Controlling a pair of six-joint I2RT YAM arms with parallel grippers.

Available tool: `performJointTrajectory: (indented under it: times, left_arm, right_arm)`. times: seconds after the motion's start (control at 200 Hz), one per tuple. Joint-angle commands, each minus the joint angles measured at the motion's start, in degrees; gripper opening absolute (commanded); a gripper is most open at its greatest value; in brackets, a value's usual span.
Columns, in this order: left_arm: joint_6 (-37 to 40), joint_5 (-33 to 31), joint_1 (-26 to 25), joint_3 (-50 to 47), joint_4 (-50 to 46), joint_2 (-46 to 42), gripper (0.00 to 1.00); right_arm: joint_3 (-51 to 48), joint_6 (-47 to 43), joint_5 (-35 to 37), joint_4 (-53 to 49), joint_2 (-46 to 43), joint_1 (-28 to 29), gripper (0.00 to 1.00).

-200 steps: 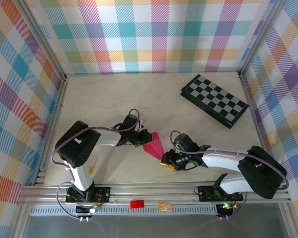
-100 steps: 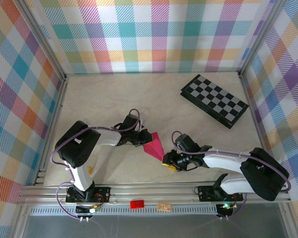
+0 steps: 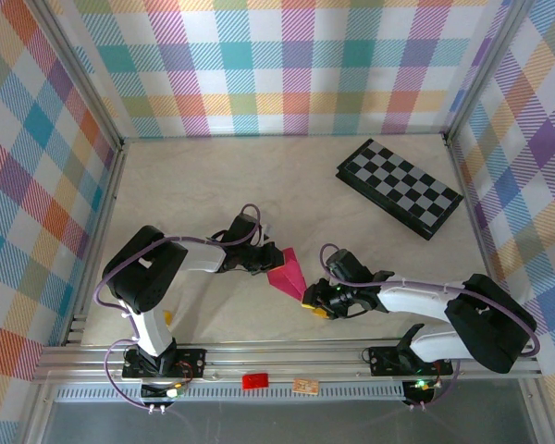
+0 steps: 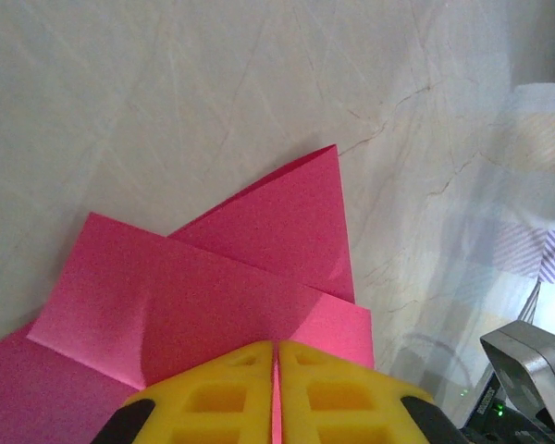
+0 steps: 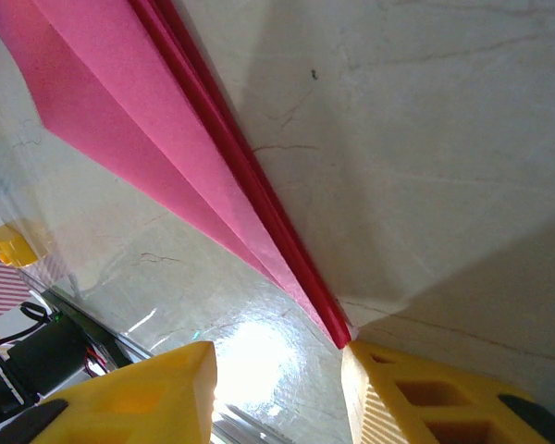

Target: Fold a paper plane with a square sheet of paper (pick it up from the middle)

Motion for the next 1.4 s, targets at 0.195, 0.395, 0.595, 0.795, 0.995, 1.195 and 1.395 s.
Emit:
performJointTrajectory:
  times: [0.195,0.395,0.595,0.795,0.995,1.195,1.395]
  left_arm:
    - [-1.2,-1.3,-1.4,-2.8,-5.4,0.7,0.10]
    - [0.2,-3.2,-1.4,-2.4,-7.2,0.5,0.10]
    - [1.0,-4.5,-1.4,-1.3,-8.5,0.4,0.10]
    - [1.0,-4.7,-1.4,-1.0,-8.5,0.4,0.10]
    - [0.5,-4.1,-1.4,-1.1,-7.8,0.5,0.11]
    - [0.7,-3.9,-1.4,-0.7,-8.3,0.2,0.11]
    - [0.8,-3.9,-1.4,-0.5,-8.6,0.0,0.10]
  right_arm:
    - [-2.9,0.1,2.7,9.9,-1.0,0.8,0.42]
    - [-3.8,-0.6,4.2,8.3,-5.5,0.8,0.42]
    - [-4.2,-1.1,5.2,4.1,-9.0,0.8,0.42]
    - [-5.1,-1.4,6.7,3.2,-12.3,0.8,0.44]
    - [-5.0,-3.5,8.4,7.9,-12.6,0.8,0.48]
    - [-3.9,-5.8,11.7,10.9,-10.5,0.8,0.51]
    - [-2.5,-7.0,12.3,10.7,-7.4,0.2,0.53]
